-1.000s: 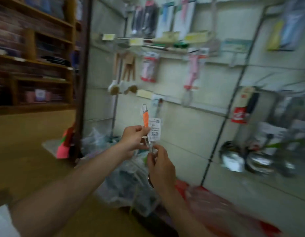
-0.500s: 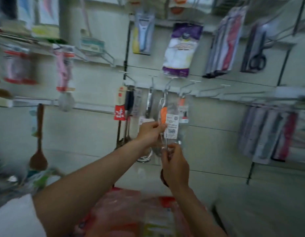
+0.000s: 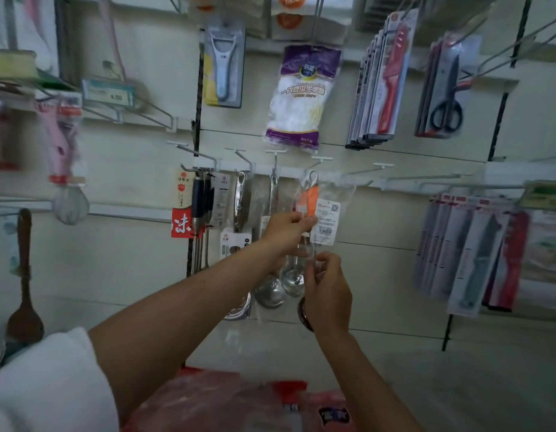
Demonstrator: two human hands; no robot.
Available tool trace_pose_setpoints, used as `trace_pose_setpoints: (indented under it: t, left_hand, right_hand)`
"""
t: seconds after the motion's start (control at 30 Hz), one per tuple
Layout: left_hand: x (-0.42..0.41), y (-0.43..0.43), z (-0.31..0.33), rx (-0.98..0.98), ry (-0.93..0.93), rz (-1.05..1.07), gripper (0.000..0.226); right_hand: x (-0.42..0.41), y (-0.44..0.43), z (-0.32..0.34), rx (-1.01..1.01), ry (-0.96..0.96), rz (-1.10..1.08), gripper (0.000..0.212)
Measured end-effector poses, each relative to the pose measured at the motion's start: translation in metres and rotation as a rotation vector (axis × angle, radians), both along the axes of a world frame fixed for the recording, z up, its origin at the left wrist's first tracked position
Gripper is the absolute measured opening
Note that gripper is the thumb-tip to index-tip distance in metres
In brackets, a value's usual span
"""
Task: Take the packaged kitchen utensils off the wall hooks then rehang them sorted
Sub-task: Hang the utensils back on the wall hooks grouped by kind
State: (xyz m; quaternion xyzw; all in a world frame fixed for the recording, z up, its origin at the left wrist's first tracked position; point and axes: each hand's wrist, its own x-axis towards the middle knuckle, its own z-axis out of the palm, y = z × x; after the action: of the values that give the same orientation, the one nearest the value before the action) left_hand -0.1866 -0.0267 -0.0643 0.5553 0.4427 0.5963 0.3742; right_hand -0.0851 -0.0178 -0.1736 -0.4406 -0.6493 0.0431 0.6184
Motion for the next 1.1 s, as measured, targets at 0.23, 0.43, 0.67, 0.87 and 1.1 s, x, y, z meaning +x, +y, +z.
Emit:
trace_pose_setpoints:
  t: [0.23,0.43,0.67,0.87,1.1]
  left_hand:
    - [-0.003,0.029,0.003,-0.004,0.068,0.011,0.023]
    - [-0.004,0.055,-0.007,-0.021,0.080,0.070,0.026]
    - [-0.005,0.096,-0.006,-0.030,0.068,0.161,0.018]
    - [-0.003,0.122,-0.009,-0.060,0.034,0.224,0.019]
    - [-0.013,0.111,-0.027,0.043,-0.018,0.295,0.010]
  right_hand:
    - [-0.006,0.022,0.001,-0.013,0.012,0.012,0.010]
    - [-0.006,0.044,-0.008,-0.012,-0.009,0.001,0.012]
    - [-0.015,0.077,-0.009,-0.181,-0.135,0.087,0.027]
    - [-0.017,0.097,-0.019,-0.155,-0.135,0.072,0.041]
    - [-0.014,0.096,-0.026,-0.052,-0.181,-0.038,0.053]
